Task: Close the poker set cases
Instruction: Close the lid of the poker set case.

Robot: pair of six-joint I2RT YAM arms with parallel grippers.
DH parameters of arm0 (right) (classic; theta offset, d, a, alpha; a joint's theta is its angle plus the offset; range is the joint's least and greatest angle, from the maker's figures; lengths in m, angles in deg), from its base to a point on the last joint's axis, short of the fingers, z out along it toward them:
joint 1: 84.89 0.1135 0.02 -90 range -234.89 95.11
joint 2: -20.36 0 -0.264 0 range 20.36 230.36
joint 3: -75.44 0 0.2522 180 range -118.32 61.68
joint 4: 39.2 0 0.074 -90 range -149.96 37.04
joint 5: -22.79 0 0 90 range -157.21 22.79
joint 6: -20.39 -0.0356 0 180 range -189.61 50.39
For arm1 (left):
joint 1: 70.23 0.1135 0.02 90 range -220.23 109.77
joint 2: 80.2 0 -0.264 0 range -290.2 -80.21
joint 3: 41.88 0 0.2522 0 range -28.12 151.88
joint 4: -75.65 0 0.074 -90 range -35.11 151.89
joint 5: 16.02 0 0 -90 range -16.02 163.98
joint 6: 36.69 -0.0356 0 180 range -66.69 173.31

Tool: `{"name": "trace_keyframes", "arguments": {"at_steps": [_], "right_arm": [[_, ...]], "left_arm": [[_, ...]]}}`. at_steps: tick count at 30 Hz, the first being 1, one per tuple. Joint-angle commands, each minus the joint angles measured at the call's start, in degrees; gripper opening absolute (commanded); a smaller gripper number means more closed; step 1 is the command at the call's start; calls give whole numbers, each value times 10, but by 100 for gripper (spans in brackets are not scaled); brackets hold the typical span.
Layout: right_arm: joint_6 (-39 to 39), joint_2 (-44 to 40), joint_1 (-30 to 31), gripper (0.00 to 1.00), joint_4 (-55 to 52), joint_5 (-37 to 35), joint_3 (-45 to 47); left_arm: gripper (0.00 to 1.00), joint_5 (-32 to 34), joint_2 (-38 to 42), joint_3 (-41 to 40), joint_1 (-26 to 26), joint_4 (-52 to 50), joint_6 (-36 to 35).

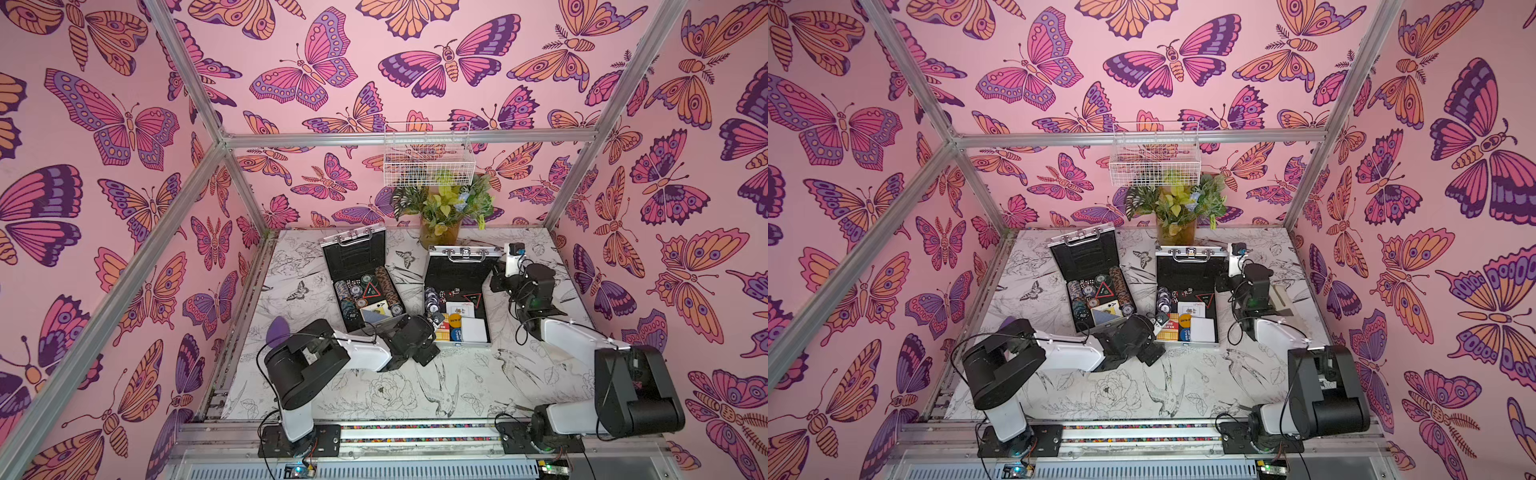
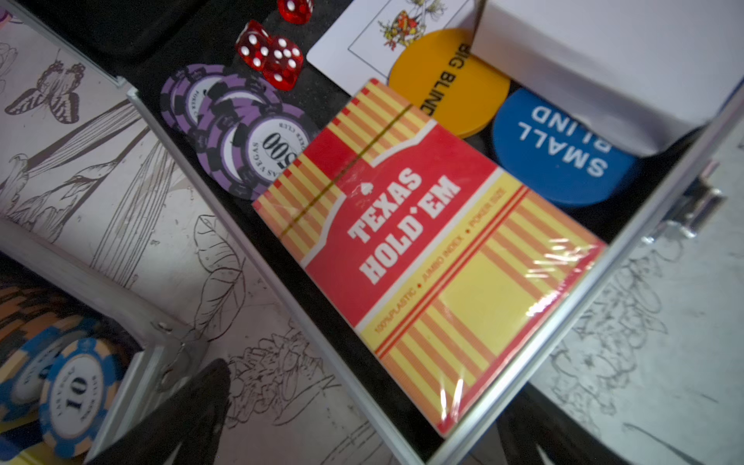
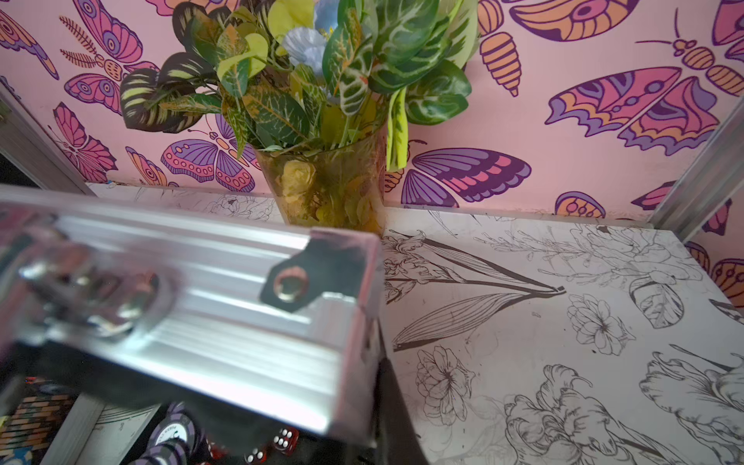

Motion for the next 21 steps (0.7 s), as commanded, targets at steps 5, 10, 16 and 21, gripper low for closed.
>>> {"name": "trace_keyframes", "arguments": {"at_steps": [5,10,16,21], "right_arm": [[-55,39,50,0,-1,63,-43],[-60,57,68,0,5,52,-49],[-69,61,76,0,18,31,-29],[-74,59,80,4,15,19,-11]], "left_arm": [[100,69,-23,11,56,-17,13],[100,60,-18,8,77,-17,11],[100,51,-10,-2,77,-11,9],[100,47,1,-18,77,4,13]]}}
